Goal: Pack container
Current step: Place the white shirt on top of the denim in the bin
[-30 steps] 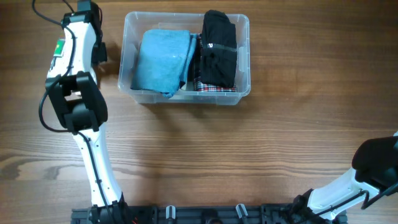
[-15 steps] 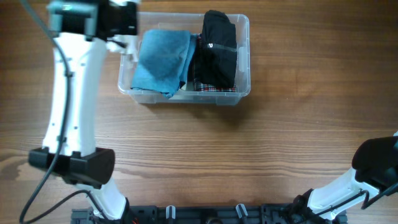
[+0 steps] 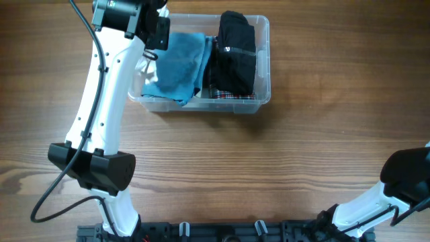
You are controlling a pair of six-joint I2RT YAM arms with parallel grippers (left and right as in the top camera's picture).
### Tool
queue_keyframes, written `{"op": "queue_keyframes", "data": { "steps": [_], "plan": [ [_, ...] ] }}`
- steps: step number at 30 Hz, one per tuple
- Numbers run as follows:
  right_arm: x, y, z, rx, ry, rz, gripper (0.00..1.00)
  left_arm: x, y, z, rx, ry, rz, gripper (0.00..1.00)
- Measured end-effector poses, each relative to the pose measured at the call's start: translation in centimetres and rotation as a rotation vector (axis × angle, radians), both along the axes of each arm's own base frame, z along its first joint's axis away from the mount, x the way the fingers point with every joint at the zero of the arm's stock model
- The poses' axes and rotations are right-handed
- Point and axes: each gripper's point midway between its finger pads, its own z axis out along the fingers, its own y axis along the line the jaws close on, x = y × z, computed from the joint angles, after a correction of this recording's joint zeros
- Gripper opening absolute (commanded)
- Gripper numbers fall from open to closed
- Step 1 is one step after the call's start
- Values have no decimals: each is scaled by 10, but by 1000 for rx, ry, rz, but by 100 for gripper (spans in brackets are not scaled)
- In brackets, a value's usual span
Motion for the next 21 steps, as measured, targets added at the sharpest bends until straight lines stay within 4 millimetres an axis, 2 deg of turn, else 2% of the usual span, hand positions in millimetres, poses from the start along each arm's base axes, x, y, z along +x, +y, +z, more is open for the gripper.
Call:
{"op": "queue_keyframes", "data": {
  "steps": [3, 4, 5, 7, 8, 11, 12, 16, 17, 19, 21],
  "plan": [
    [0, 0, 0, 0, 0, 0, 100, -4, 1, -2, 6, 20, 0, 4],
    [0, 0, 0, 0, 0, 0, 100, -4, 1, -2, 5, 21, 0, 11],
    [0, 0, 0, 0, 0, 0, 100, -4, 0, -2, 1, 21, -2, 26],
    [0, 0, 0, 0, 0, 0, 100, -3, -5, -3, -27, 21, -9, 47],
    [0, 0, 0, 0, 0, 0, 100, -1, -9, -3, -53, 12, -15, 47],
    [0, 0, 0, 0, 0, 0, 100, 5, -20, -13, -97, 28, -30, 46],
    [0, 0, 0, 0, 0, 0, 100, 9, -23, -19, -106, 37, -35, 43],
    [0, 0, 0, 0, 0, 0, 100, 24, -45, -54, -185, 98, -68, 33],
    [0, 0, 0, 0, 0, 0, 100, 25, -49, -60, -200, 116, -74, 31],
    [0, 0, 0, 0, 0, 0, 100, 23, -55, -67, -233, 143, -78, 16],
    [0, 0, 0, 0, 0, 0, 100, 12, -59, -71, -248, 189, -72, 18]
  ]
}}
